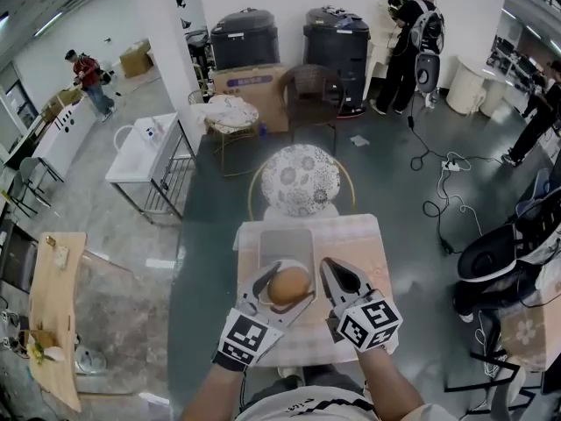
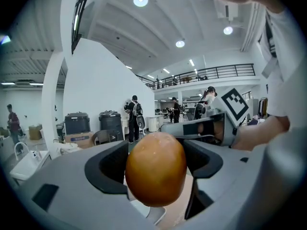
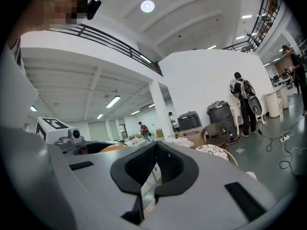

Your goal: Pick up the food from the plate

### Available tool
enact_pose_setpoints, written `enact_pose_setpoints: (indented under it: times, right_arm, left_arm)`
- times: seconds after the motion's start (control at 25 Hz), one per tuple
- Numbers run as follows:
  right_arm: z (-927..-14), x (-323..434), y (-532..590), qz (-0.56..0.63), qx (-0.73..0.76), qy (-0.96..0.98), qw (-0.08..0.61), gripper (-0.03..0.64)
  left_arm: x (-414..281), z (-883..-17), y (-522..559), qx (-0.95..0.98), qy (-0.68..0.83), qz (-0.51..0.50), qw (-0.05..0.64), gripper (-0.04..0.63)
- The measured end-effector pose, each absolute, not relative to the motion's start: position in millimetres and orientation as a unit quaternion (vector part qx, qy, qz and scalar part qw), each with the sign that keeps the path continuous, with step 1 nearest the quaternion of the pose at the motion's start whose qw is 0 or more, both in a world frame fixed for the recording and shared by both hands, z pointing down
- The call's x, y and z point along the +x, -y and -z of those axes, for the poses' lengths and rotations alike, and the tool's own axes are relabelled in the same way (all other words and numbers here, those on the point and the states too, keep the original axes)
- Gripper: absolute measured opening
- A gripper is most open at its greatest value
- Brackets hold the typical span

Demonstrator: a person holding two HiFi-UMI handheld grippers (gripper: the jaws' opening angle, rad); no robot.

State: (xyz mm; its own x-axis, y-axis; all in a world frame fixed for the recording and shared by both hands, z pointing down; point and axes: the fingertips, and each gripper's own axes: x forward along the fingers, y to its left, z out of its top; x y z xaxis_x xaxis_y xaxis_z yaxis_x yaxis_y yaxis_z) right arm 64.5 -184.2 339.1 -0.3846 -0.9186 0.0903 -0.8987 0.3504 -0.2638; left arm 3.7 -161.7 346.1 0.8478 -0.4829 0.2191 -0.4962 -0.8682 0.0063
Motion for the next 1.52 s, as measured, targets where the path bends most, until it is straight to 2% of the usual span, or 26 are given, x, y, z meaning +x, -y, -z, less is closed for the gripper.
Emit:
enact_pose_setpoints:
  times: [0.52, 1.52]
  right_arm:
    - [-300, 54, 181, 0.113, -0.538, -0.834, 0.045, 0.015]
    - [-289, 47, 196, 0.092, -0.519, -0.849, 0.033, 0.014]
  left_arm:
    - [-15, -302, 168, 0.946, 0.316, -0.062, 0.034, 0.364]
    - [-13, -298, 184, 0.939, 0.336, -0.061, 0.04, 0.364]
